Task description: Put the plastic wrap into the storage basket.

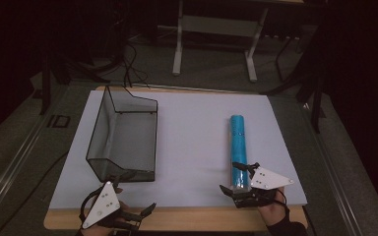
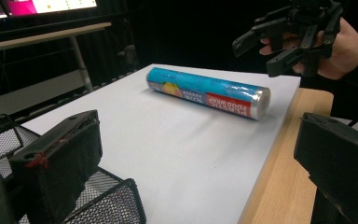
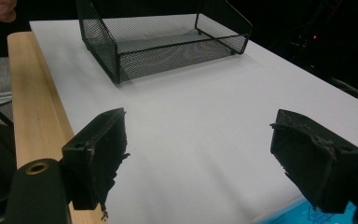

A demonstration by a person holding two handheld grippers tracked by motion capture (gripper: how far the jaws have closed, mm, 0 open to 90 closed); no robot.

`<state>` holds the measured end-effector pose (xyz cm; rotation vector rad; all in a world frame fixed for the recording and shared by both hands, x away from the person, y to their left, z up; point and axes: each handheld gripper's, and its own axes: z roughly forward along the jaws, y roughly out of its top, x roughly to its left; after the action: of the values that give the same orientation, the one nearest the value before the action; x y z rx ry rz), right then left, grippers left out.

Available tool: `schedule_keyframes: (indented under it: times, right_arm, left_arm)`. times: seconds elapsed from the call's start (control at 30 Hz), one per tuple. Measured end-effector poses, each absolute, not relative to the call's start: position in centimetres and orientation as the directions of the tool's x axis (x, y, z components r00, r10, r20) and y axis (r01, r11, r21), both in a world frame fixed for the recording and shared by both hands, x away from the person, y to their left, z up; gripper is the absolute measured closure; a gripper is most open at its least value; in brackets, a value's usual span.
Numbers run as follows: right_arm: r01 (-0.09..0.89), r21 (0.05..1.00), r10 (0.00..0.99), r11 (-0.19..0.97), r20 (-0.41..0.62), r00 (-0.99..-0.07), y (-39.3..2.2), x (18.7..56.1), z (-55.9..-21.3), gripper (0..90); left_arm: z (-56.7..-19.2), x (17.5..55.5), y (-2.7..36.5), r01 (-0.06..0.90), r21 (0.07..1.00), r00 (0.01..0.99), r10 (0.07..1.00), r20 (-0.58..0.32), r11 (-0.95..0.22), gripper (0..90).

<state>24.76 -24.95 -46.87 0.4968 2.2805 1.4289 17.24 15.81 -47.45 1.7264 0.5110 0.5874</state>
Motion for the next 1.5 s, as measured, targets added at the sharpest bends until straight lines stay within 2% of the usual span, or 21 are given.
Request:
schedule_keyframes:
  times: [0.47, 0.83, 1.0, 1.27, 1.43, 1.5]
  right_arm:
    - [0.123, 0.887, 0.460, 0.445, -0.109, -0.881, -24.2, 24.7, -45.9, 17.9]
    - [0.111, 0.891, 0.500, 0.441, -0.141, -0.855, -23.8, 26.6, -43.9, 12.6]
    - [0.148, 0.893, 0.563, 0.426, -0.134, -0.815, -23.6, 28.1, -43.1, 11.3]
    - [0.163, 0.897, 0.609, 0.410, -0.137, -0.781, -23.5, 30.2, -42.0, 10.9]
    - [0.238, 0.896, 0.715, 0.374, -0.116, -0.689, -23.4, 31.4, -41.4, 10.1]
    - [0.292, 0.892, 0.734, 0.344, -0.061, -0.676, -23.5, 32.1, -41.3, 9.6]
  left_arm:
    - [-47.4, 17.0, 15.3, 0.022, 0.976, 0.791, 0.600, 0.115, -0.217, 1.5]
    - [-47.4, 16.8, 14.8, 0.018, 0.974, 0.806, 0.580, 0.120, -0.225, 1.5]
    - [-47.4, 16.7, 14.8, 0.019, 0.975, 0.807, 0.579, 0.116, -0.221, 1.5]
    - [-47.3, 16.7, 14.8, 0.018, 0.975, 0.811, 0.574, 0.116, -0.222, 1.5]
    - [-47.3, 16.6, 14.7, 0.019, 0.975, 0.813, 0.571, 0.113, -0.220, 1.5]
    - [-47.3, 16.6, 14.7, 0.020, 0.976, 0.814, 0.571, 0.111, -0.218, 1.5]
